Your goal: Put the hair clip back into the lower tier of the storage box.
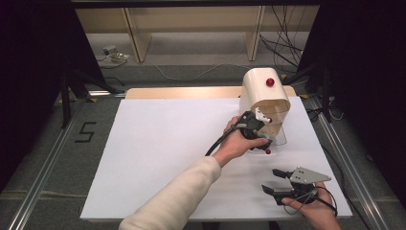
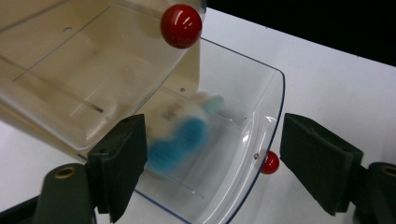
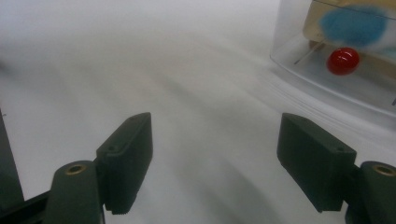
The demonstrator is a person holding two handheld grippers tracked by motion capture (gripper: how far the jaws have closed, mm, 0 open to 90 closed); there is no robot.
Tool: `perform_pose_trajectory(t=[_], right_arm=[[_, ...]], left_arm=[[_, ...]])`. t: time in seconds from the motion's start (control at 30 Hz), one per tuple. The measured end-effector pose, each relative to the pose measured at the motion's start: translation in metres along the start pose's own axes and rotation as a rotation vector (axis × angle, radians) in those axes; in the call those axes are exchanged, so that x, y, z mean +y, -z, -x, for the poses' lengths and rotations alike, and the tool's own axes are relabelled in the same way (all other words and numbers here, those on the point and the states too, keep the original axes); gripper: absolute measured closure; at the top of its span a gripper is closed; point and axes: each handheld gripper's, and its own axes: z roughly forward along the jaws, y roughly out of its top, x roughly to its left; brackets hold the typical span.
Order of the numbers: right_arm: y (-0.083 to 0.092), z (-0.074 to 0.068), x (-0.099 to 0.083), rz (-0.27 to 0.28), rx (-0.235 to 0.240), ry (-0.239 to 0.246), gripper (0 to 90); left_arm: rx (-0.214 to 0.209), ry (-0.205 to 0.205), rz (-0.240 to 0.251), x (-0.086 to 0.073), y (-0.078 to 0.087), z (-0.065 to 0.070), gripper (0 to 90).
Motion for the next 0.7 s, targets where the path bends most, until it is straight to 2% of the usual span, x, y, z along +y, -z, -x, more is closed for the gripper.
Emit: perform_pose_trajectory(t=[0.03,0.23,0.3,0.37,0.4,0.57,0.7], right_arm=[[-0.001,-0.001,0.000,0.011,-0.001,-0.015,27.5],[0.000,0.000,0.000,0.003,0.001,-0.001,27.5],[0.000,-0.001,0.000,0.007,-0.005,-0.015,27.5],[0.000,0.000,0.000,0.014,-0.003,-0.003,27.4],[0.001,0.000,0.000,0.000,-0.002,-0.003,27.4],[0.001,0.000,0.000,0.000,-0.001,-0.003,27.4],[0.000,-0.001,0.000,0.003,-0.003,-0.008,27.3]], left_arm=[[0.004,0.004,0.005,0.001,0.002,0.001,21.8],[0.006,-0.015,0.025,0.000,0.019,0.005,20.8],[0.004,-0.024,0.030,-0.001,0.026,0.005,20.8],[0.007,-0.031,0.043,-0.005,0.035,0.005,20.7],[0.004,-0.039,0.044,-0.008,0.040,0.004,20.6],[-0.010,-0.064,0.078,-0.035,0.073,-0.005,20.5],[-0.026,-0.085,0.103,-0.075,0.103,-0.013,21.1]])
